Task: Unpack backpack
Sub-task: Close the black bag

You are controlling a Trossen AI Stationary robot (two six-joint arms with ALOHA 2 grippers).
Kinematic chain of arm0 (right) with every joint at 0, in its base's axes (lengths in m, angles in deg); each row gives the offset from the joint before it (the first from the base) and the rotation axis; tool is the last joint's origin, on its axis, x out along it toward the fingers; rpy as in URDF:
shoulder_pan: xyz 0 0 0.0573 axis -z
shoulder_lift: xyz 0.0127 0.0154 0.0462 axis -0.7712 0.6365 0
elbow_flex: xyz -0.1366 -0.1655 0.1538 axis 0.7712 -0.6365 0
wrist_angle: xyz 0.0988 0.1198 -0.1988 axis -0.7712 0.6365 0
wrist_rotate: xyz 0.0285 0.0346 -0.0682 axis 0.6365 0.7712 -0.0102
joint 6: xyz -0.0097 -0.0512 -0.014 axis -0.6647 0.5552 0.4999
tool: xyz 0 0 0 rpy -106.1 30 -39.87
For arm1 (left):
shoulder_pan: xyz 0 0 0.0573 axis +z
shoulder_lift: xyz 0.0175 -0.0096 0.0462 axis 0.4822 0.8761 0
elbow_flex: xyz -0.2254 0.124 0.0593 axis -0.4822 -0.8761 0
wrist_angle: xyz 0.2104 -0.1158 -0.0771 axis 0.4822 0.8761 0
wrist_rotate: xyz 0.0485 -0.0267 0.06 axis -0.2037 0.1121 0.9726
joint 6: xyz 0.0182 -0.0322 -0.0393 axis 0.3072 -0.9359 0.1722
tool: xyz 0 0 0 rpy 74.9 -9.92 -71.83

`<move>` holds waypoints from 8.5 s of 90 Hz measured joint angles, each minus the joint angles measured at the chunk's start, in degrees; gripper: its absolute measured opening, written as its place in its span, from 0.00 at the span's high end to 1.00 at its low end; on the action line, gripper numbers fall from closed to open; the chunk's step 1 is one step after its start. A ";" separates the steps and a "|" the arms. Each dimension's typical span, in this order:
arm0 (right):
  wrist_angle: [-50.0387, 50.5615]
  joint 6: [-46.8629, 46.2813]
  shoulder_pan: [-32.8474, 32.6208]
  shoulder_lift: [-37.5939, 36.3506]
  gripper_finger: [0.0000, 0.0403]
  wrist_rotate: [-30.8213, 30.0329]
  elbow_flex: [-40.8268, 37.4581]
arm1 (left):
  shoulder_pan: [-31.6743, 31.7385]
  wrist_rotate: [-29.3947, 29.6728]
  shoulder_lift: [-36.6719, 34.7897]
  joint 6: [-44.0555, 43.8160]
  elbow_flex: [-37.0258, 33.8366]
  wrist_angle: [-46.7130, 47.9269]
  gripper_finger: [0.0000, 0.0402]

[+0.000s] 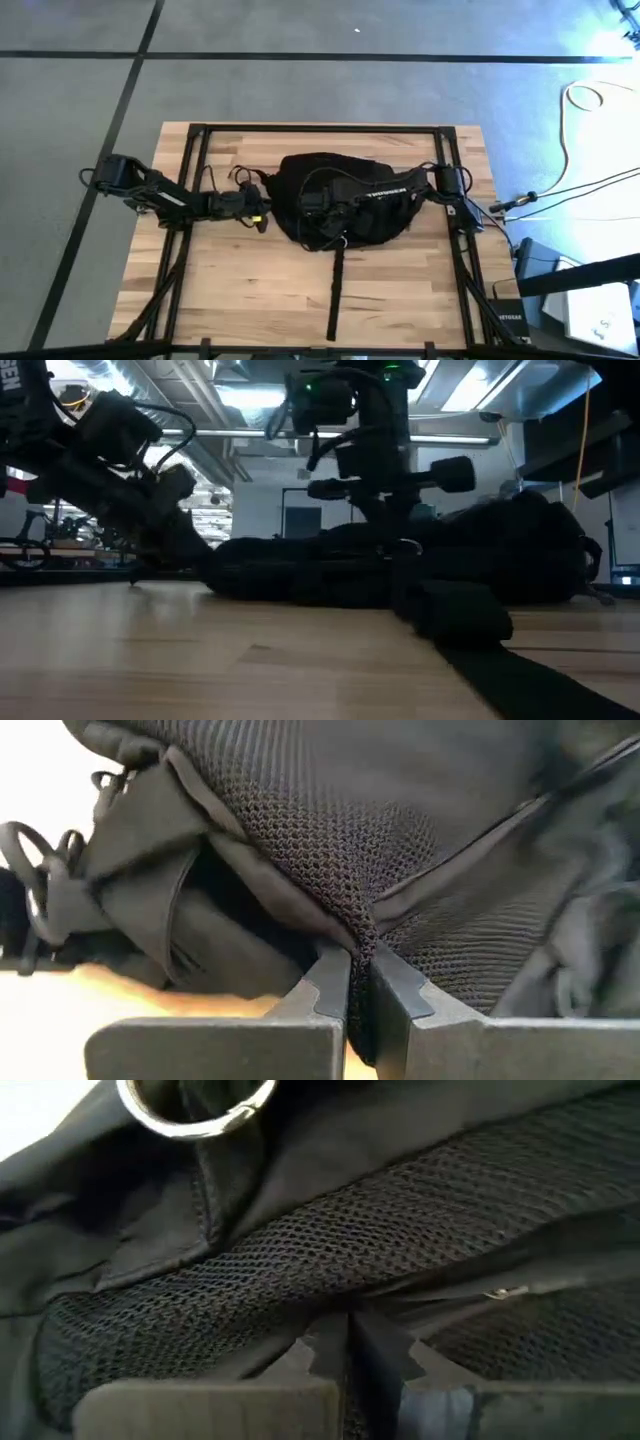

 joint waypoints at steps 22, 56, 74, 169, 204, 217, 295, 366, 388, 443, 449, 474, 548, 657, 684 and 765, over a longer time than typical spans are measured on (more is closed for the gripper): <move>-6.67 4.24 -0.02 -0.25 0.98 -6.52 0.38 | 0.03 0.19 0.02 -0.13 -0.03 2.64 1.00; -14.12 -5.91 0.89 -0.36 0.87 -7.54 5.42 | -0.01 -0.48 0.02 0.31 0.03 2.77 1.00; -16.38 -9.87 3.23 0.27 0.87 -3.81 4.69 | -0.24 -0.44 0.02 0.76 0.03 2.65 1.00; -14.60 -23.66 0.81 2.07 0.93 -4.53 2.80 | -2.06 1.23 0.04 0.90 0.12 3.16 1.00; -14.24 -32.92 0.84 2.21 0.88 0.76 2.82 | -2.06 1.21 0.04 1.01 0.12 3.26 1.00; -14.15 -35.92 0.77 2.29 0.77 1.55 2.82 | -2.04 1.18 0.02 1.03 0.12 3.29 1.00; -14.31 -48.41 -0.74 2.70 0.98 -4.38 2.80 | -2.04 1.21 0.02 1.03 0.12 3.38 1.00; -15.63 -56.64 -1.38 4.14 0.97 -6.81 2.85 | -2.04 1.18 0.02 1.05 0.10 3.44 1.00; -15.67 -56.95 -1.39 4.14 0.93 -6.51 2.85 | -2.04 1.18 0.02 1.05 0.10 3.42 1.00; -11.57 -56.38 -1.42 4.14 1.00 -7.54 2.96 | -2.06 0.92 0.02 1.11 0.21 3.18 1.00; -11.20 -56.55 -1.42 4.14 1.00 -7.56 2.98 | -2.06 0.92 0.02 1.12 0.21 3.18 1.00; -9.30 -56.62 -1.42 4.14 1.00 -7.56 2.93 | -2.06 0.94 0.02 1.33 0.16 3.23 1.00; -5.92 -52.20 -1.48 3.47 1.00 -7.52 2.66 | -2.04 1.62 0.02 1.47 0.07 3.60 1.00; -3.26 0.16 2.61 6.68 0.57 7.23 14.80 | -2.02 1.74 0.04 1.34 0.03 3.43 1.00; -9.77 -0.94 7.33 6.50 0.75 9.61 15.79 | -2.04 1.75 0.04 1.42 0.05 3.44 1.00; -7.71 1.20 4.99 8.82 1.00 12.89 12.46 | -2.06 1.47 0.02 2.73 0.16 3.69 1.00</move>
